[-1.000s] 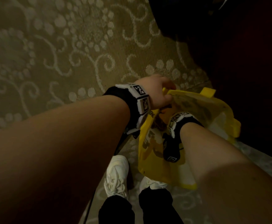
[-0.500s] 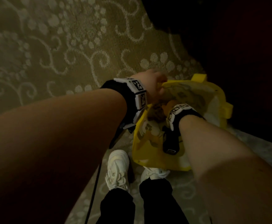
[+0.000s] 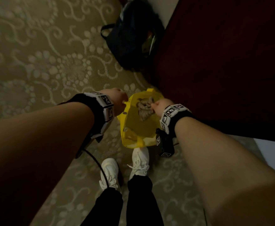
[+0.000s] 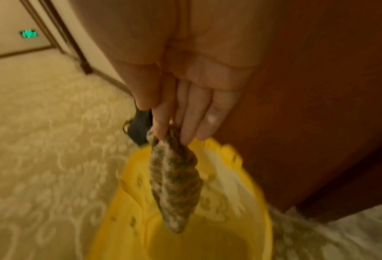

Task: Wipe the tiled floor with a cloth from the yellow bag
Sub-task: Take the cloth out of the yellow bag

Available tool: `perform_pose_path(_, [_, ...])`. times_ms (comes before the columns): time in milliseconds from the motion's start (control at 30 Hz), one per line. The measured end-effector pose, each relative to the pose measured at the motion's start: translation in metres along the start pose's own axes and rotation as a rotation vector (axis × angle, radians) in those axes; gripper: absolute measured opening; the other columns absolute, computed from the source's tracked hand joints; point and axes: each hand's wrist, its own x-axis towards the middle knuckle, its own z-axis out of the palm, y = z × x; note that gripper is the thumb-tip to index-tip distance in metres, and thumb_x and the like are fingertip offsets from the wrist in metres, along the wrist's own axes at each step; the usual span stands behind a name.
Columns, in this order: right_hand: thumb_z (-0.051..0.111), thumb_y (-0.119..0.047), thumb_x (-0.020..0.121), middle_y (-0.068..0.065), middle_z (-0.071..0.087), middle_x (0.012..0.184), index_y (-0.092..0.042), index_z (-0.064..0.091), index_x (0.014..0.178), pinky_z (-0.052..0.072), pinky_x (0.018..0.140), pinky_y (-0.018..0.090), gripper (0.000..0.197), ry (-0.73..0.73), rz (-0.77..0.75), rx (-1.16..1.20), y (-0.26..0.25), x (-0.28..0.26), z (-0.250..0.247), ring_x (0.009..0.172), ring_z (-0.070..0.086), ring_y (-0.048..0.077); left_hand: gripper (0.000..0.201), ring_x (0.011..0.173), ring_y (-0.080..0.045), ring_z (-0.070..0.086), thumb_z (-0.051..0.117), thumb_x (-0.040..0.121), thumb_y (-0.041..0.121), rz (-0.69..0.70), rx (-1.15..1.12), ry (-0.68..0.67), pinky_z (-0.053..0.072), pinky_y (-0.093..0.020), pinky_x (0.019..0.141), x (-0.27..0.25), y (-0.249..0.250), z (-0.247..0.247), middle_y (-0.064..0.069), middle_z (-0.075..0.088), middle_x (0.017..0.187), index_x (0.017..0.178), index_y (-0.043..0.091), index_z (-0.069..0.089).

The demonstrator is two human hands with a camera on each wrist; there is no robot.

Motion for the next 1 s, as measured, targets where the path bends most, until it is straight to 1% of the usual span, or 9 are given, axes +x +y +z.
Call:
perform_pose_path(233, [0.047, -0.029, 0.095, 0.015, 0.060, 0.128, -0.006, 0.060, 0.122, 0.045, 0.092, 0.031, 0.038, 0.179, -0.041, 0.207, 0.005, -0.138, -0.077, 0.119, 0.056, 0.030, 0.040, 0.125, -0.030, 0.051, 0.044, 0.097, 0.024, 0.092, -0.010, 0.167, 0.044, -0.043, 0.105, -0.107, 0.050, -0.075, -0.008, 0.048, 0.141, 0.136, 0.016, 0.049])
perform_pose_path(333, [0.042, -0.030, 0.098, 0.016, 0.061, 0.126, -0.006, 0.061, 0.121, 0.046, 0.092, 0.032, 0.039, 0.220, -0.019, 0.231, 0.006, -0.194, -0.105, 0.117, 0.057, 0.030, 0.039, 0.127, -0.028, 0.049, 0.043, 0.098, 0.024, 0.133, 0.024, 0.194, 0.040, -0.042, 0.108, -0.148, 0.073, -0.097, -0.009, 0.048, 0.141, 0.135, 0.012, 0.052])
perform_pose_path(533, [0.036, -0.032, 0.101, 0.011, 0.061, 0.125, -0.009, 0.063, 0.122, 0.041, 0.084, 0.028, 0.042, 0.366, -0.034, 0.300, 0.034, -0.325, -0.153, 0.116, 0.055, 0.026, 0.035, 0.119, -0.030, 0.055, 0.047, 0.096, 0.024, 0.254, 0.133, 0.270, 0.048, -0.042, 0.099, -0.225, 0.124, -0.123, -0.009, 0.056, 0.133, 0.128, 0.014, 0.057])
perform_pose_path(600, [0.035, -0.031, 0.101, 0.009, 0.060, 0.104, -0.011, 0.068, 0.115, 0.036, 0.077, 0.025, 0.041, 0.415, -0.068, 0.323, 0.054, -0.367, -0.163, 0.099, 0.055, 0.022, 0.038, 0.121, -0.031, 0.054, 0.050, 0.095, 0.027, 0.303, 0.127, 0.277, 0.047, -0.042, 0.101, -0.249, 0.140, -0.130, -0.009, 0.054, 0.136, 0.130, 0.015, 0.054])
perform_pose_path(667, [0.037, -0.031, 0.100, 0.007, 0.061, 0.096, -0.014, 0.071, 0.106, 0.042, 0.083, 0.027, 0.039, 0.488, -0.087, 0.402, 0.076, -0.407, -0.168, 0.092, 0.055, 0.023, 0.053, 0.128, -0.031, 0.050, 0.054, 0.093, 0.033, 0.306, 0.099, 0.269, 0.044, -0.043, 0.105, -0.273, 0.158, -0.132, -0.009, 0.043, 0.146, 0.142, 0.017, 0.040])
perform_pose_path(767, [0.042, -0.032, 0.098, 0.015, 0.069, 0.110, -0.018, 0.074, 0.090, 0.047, 0.099, 0.044, 0.035, 0.595, -0.114, 0.563, 0.115, -0.462, -0.168, 0.105, 0.062, 0.031, 0.069, 0.136, -0.026, 0.041, 0.053, 0.093, 0.039, 0.315, 0.184, 0.251, 0.040, -0.041, 0.110, -0.310, 0.190, -0.128, -0.004, 0.026, 0.156, 0.151, 0.019, 0.020])
perform_pose_path(867, [0.047, -0.030, 0.097, 0.010, 0.070, 0.103, -0.026, 0.070, 0.071, 0.047, 0.101, 0.044, 0.035, 0.701, -0.139, 0.725, 0.156, -0.516, -0.154, 0.107, 0.063, 0.028, 0.069, 0.142, -0.024, 0.031, 0.050, 0.093, 0.043, 0.396, 0.211, 0.244, 0.033, -0.038, 0.114, -0.346, 0.227, -0.109, -0.003, 0.023, 0.158, 0.150, 0.019, 0.020])
perform_pose_path(900, [0.047, -0.029, 0.097, 0.010, 0.070, 0.103, -0.025, 0.071, 0.074, 0.047, 0.101, 0.042, 0.034, 0.721, -0.147, 0.774, 0.168, -0.535, -0.148, 0.106, 0.063, 0.027, 0.068, 0.141, -0.024, 0.034, 0.051, 0.093, 0.043, 0.427, 0.174, 0.254, 0.034, -0.037, 0.112, -0.358, 0.240, -0.101, -0.002, 0.028, 0.156, 0.149, 0.019, 0.022])
perform_pose_path(1000, [0.045, -0.021, 0.098, 0.018, 0.067, 0.116, -0.003, 0.070, 0.103, 0.050, 0.093, 0.031, 0.031, 0.760, -0.175, 0.950, 0.209, -0.585, -0.124, 0.099, 0.061, 0.022, 0.071, 0.137, -0.021, 0.041, 0.057, 0.091, 0.037, 0.535, 0.027, 0.225, 0.035, -0.033, 0.109, -0.395, 0.287, -0.073, 0.000, 0.037, 0.152, 0.150, 0.018, 0.021])
